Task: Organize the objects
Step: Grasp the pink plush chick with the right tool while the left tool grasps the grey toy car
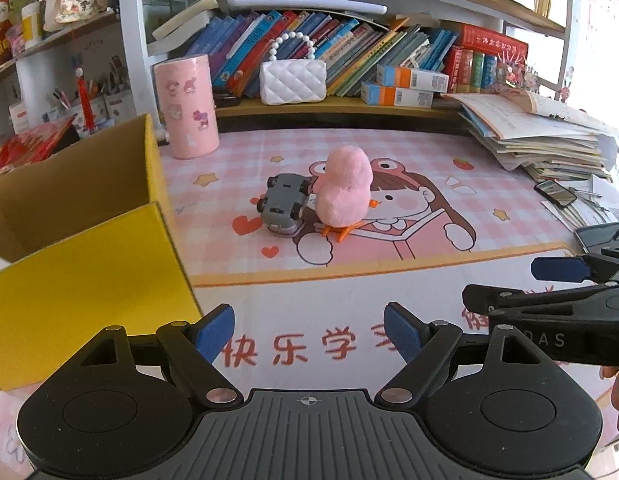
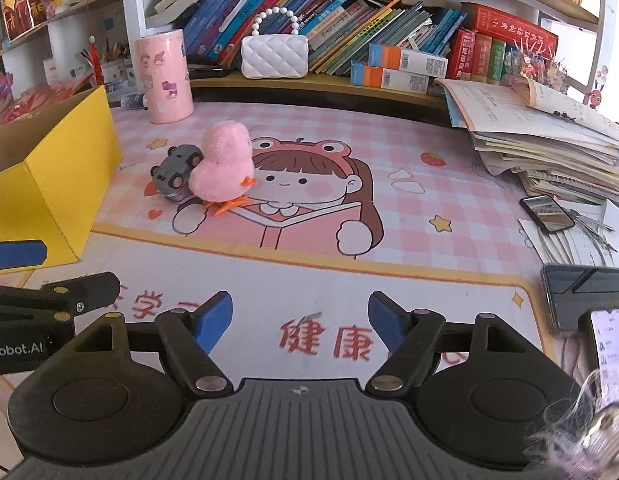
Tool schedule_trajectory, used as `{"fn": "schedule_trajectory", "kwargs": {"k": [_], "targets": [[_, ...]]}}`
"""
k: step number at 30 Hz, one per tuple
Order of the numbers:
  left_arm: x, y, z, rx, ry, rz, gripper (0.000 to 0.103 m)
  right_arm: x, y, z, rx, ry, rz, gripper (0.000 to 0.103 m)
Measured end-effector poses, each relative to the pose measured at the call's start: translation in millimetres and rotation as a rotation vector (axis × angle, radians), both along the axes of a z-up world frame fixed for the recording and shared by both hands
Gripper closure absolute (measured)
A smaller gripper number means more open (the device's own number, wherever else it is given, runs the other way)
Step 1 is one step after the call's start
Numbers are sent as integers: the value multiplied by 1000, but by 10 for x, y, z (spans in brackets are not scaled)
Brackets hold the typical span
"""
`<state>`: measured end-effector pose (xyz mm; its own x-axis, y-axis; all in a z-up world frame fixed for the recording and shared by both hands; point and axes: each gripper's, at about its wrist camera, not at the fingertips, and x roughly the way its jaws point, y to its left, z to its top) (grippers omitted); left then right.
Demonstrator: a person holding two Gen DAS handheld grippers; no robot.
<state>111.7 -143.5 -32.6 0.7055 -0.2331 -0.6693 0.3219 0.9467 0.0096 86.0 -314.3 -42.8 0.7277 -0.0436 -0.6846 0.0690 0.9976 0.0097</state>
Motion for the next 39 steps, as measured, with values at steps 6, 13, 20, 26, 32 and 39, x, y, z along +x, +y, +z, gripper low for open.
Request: {"fn": "schedule_trajectory", "kwargs": {"k": [6,13,20,26,32,39], "targets": [[121,-64,-26,14,7,19,19,177,-122,-7,37,-15,-4,29],[237,-218,-25,60,5,-15,19,440,-245,9,118,-35,4,28],[375,-288,-25,116,-21,-11,17,783,-314,37,242,-52,54,26],[502,-306,-9,115,-17,13,15,1162,-257,17,330,-61,125,26],[572,-357,-32,125,-14,24,15,1561,-198,-64,382,-37,149,27],[674,-409,-89,124,-1,43,15,1736,-218,-182,417,-4,215,60]]}}
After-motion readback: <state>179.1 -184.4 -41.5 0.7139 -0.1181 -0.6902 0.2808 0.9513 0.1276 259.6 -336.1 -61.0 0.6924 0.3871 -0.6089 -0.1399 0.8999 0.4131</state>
